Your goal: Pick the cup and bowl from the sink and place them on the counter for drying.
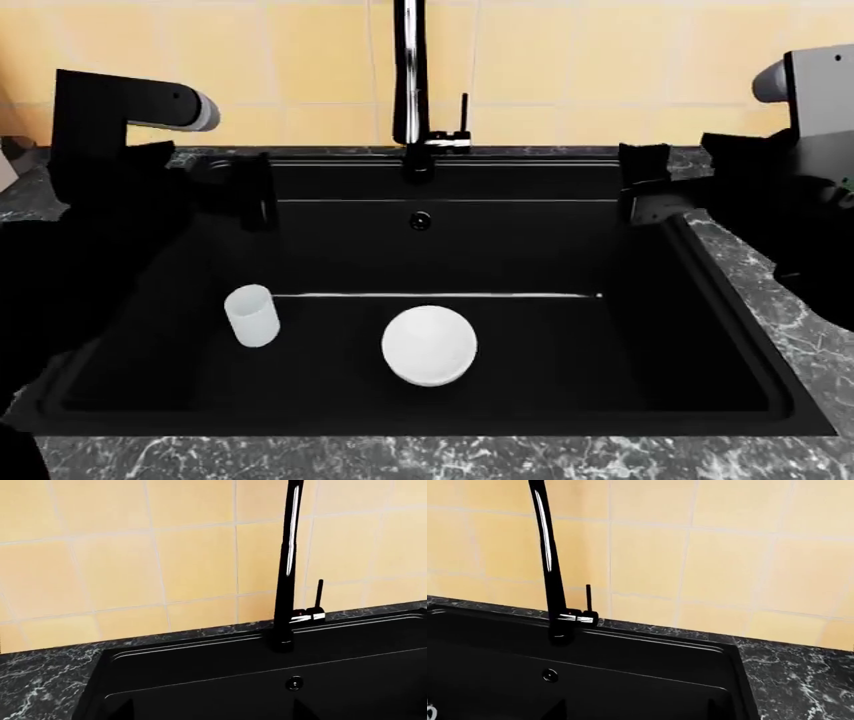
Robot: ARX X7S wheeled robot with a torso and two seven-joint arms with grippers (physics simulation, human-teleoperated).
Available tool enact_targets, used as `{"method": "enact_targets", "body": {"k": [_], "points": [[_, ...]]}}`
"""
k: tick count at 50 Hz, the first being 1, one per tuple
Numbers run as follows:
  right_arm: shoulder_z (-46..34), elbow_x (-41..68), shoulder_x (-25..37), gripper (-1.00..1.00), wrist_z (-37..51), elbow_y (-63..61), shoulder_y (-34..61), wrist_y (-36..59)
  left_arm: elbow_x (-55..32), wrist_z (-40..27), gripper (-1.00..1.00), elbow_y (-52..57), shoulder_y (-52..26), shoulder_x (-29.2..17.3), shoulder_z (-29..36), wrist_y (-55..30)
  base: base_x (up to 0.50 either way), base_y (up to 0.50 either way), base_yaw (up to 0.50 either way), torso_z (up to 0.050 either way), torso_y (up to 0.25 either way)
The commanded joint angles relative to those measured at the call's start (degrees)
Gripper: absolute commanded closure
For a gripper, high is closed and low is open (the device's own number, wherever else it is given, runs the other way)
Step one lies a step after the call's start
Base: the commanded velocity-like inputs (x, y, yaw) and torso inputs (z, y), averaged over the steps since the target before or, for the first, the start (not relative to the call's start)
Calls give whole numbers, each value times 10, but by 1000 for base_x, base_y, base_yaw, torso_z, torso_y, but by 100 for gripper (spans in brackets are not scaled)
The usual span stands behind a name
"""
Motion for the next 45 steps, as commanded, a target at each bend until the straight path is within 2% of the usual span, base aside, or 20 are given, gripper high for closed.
{"method": "enact_targets", "body": {"k": [1,19,31,37,39,40,45], "points": [[-30,2,7,-100,-8,37,60,21,-17,-4,-100,-13,-47,-8,-2,-35,500,0,0,0,0],[-35,9,3,-100,-2,48,40,16,-16,-1,-100,-22,-17,-22,-2,-16,402,0,0,0,1],[-20,20,2,-100,8,42,7,10,-18,1,-100,-46,0,-17,2,-13,9,0,0,0,1],[-7,25,-1,-100,17,45,-4,6,14,-9,-100,-73,33,-6,43,5,0,0,0,0,0],[-6,27,-2,-100,19,44,-6,7,45,-27,-100,-85,40,-6,75,13,0,0,0,0,0],[-11,29,0,-100,20,43,-3,15,37,-28,-100,-98,52,4,58,15,0,0,0,0,0],[-17,32,1,-100,23,44,-1,20,53,-46,-100,-102,90,13,66,32,0,0,0,0,0]]}}
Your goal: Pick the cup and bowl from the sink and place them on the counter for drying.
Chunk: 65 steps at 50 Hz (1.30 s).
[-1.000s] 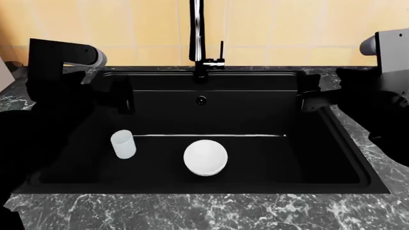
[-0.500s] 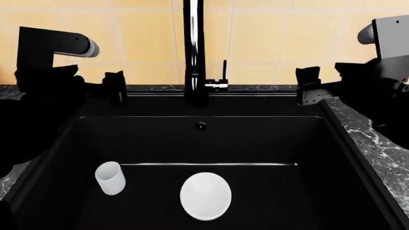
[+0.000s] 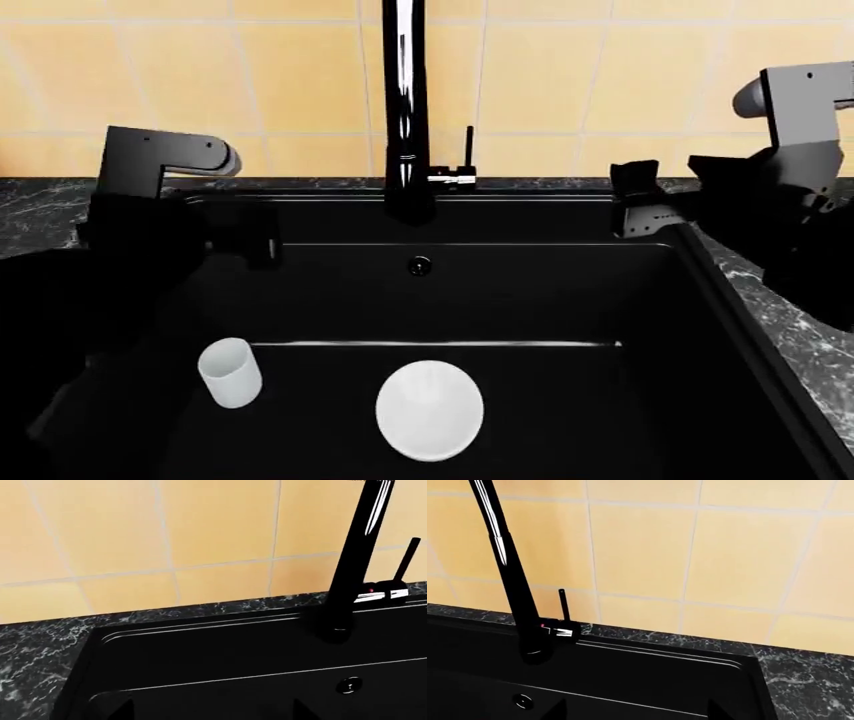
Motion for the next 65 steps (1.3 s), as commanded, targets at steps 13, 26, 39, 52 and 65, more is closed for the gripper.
{"method": "enact_targets", "body": {"k": [13,26,39,52,65], "points": [[-21,5,-4,-100,2,14,-7,-6,55,-32,-100,-89,91,56,26,85,0,0,0,0,0],[-13,17,6,-100,3,12,-4,-5,92,-48,-100,-135,122,79,50,130,0,0,0,0,0],[-22,25,11,-100,4,3,0,-3,129,-122,-100,-105,182,89,27,177,0,0,0,0,0],[-51,18,14,-100,-13,11,-8,-20,142,-96,-100,-203,199,110,13,254,0,0,0,0,0],[-53,14,20,-100,-7,10,-32,-35,180,-73,-100,-351,160,131,16,346,0,0,0,0,0]]}}
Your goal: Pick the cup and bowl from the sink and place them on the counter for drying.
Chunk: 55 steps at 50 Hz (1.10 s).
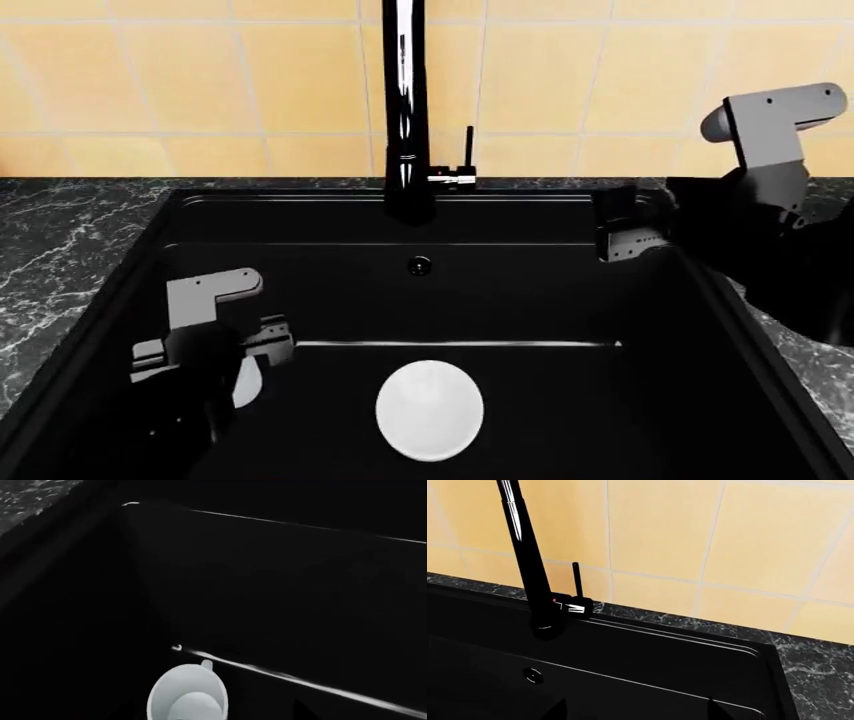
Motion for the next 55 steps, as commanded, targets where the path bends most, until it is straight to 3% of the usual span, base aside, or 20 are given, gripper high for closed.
{"method": "enact_targets", "body": {"k": [1,23,43,55], "points": [[-8,-7,4,-100,0,4,-18,-17,28,13,-100,-106,-22,17,0,71,0,0,0,0,0],[-20,1,3,-100,3,6,-25,-20,63,56,-100,-304,-96,29,9,168,0,0,0,0,0],[-23,5,4,-100,3,8,-56,-38,102,136,-100,-624,-212,60,23,325,0,0,0,0,0],[-29,1,4,-100,2,13,-70,-50,141,146,-100,-633,-195,62,-26,323,0,0,0,0,0]]}}
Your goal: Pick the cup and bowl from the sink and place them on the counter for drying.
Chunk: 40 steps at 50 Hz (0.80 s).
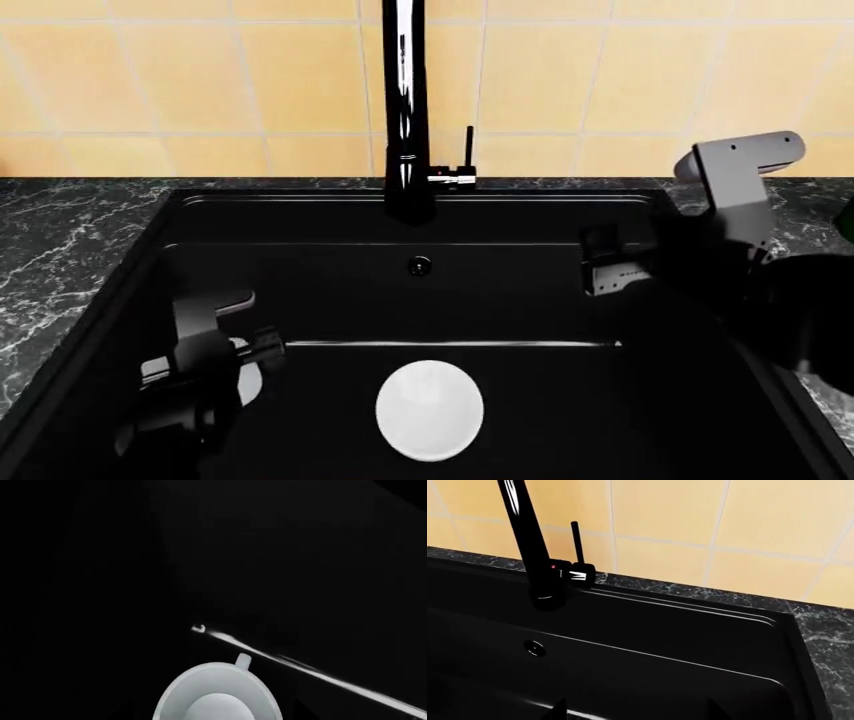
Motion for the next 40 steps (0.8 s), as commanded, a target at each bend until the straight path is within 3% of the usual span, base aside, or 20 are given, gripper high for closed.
{"method": "enact_targets", "body": {"k": [1,18,25,26,40], "points": [[-6,-4,0,-100,-2,5,-15,-13,39,18,-100,-55,-9,9,-39,22,0,0,0,0,0],[-14,-13,-1,-100,-12,16,-39,-39,138,68,-100,-55,4,20,-153,-6,0,0,0,0,0],[-15,-14,-1,-100,-14,19,-44,-47,164,55,-100,-55,-3,20,-184,2,0,0,0,0,0],[-14,-14,-1,-100,-14,19,-45,-48,167,50,100,-55,-4,22,-186,4,0,0,0,0,0],[-18,-15,-2,-100,-16,23,-44,-54,192,46,100,-55,-5,22,-203,43,0,0,0,0,0]]}}
